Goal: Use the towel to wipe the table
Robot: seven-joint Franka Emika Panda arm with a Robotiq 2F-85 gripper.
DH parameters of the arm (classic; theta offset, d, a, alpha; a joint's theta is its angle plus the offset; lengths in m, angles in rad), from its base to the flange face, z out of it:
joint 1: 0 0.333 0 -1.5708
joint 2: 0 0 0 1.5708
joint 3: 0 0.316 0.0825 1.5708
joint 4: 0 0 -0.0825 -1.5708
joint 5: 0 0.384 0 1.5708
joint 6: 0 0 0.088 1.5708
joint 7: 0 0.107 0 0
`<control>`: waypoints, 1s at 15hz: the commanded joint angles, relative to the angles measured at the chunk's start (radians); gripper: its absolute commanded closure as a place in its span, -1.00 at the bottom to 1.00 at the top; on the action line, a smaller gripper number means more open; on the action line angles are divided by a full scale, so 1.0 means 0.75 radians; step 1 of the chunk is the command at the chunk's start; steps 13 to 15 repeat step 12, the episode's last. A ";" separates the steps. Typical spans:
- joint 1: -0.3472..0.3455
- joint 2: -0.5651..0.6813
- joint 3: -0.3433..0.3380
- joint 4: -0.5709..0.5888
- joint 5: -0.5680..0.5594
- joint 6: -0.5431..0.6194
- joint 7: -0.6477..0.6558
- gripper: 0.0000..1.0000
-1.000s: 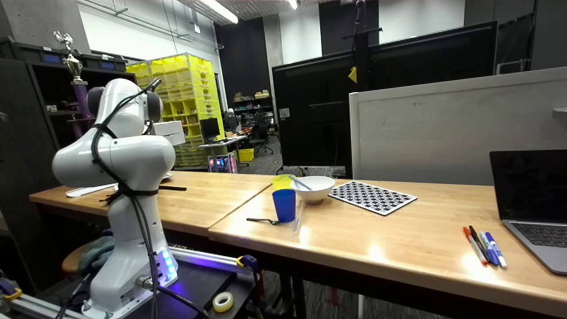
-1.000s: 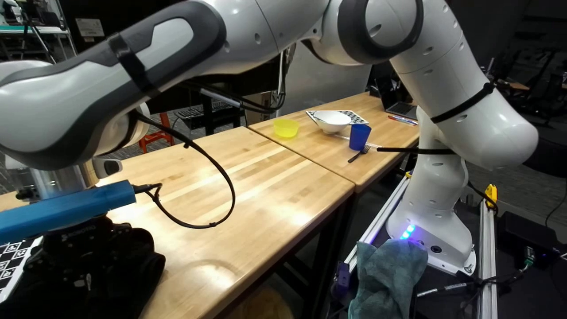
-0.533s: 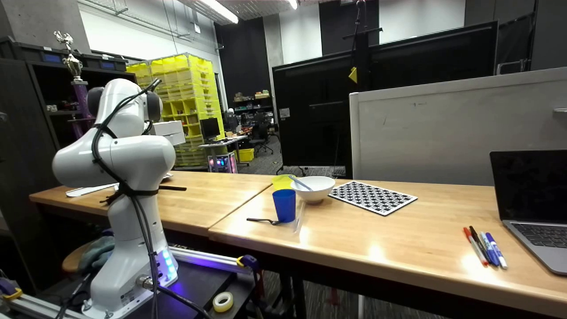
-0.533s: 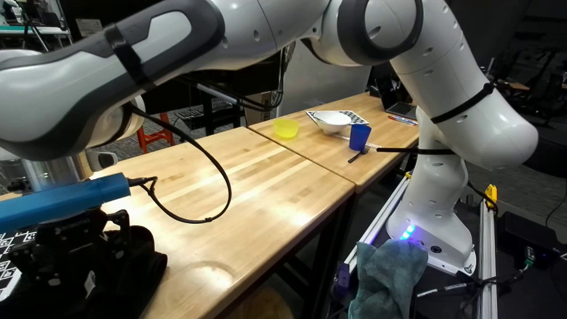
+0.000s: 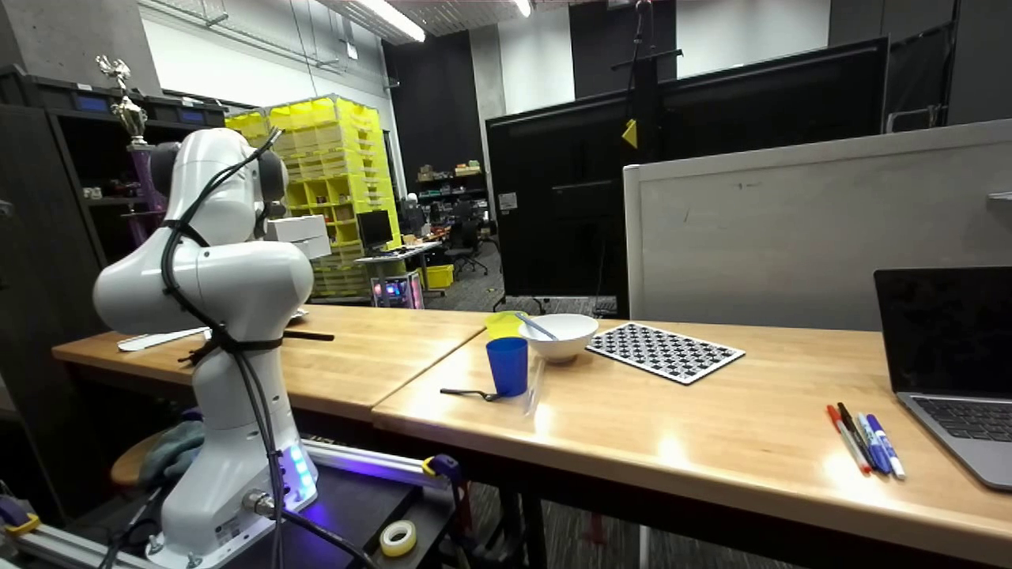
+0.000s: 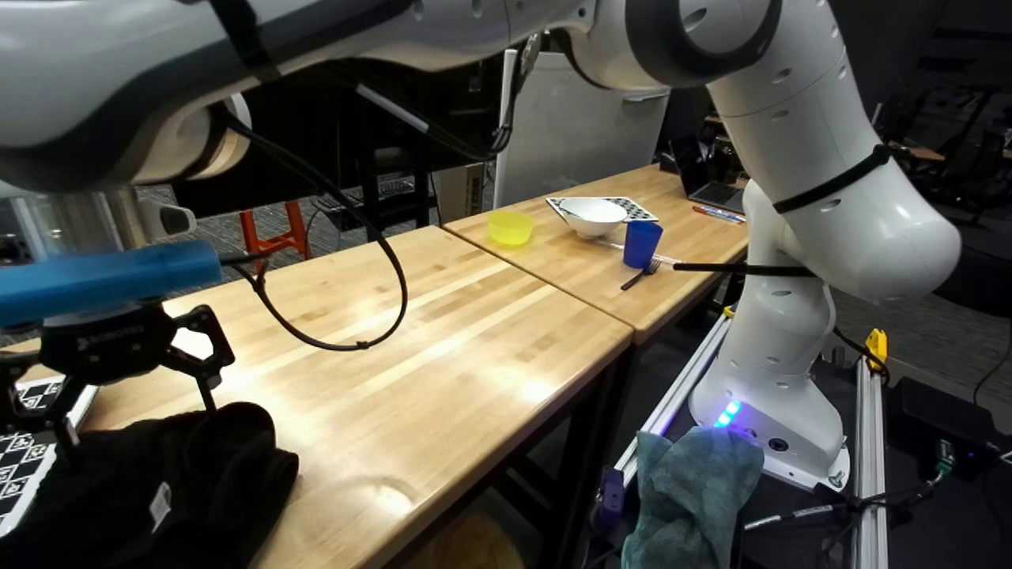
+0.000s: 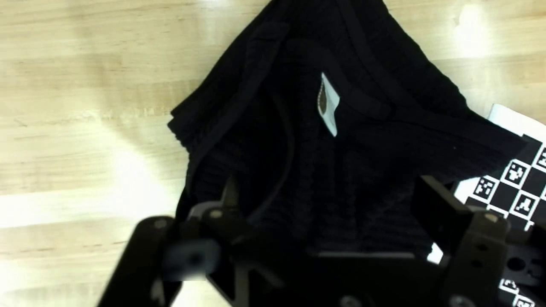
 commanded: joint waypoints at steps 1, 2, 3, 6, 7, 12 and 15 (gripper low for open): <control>0.003 -0.098 -0.022 -0.039 -0.032 -0.060 0.022 -1.00; 0.002 -0.115 -0.026 -0.042 -0.032 -0.074 0.020 -1.00; 0.002 -0.129 -0.032 -0.044 -0.033 -0.085 0.021 -1.00; -0.002 -0.181 -0.046 -0.055 -0.034 -0.131 0.023 -1.00; -0.003 -0.199 -0.054 -0.062 -0.036 -0.143 0.027 -1.00; -0.008 -0.299 -0.075 -0.104 -0.037 -0.175 0.020 -1.00; -0.008 -0.299 -0.075 -0.104 -0.037 -0.175 0.020 -1.00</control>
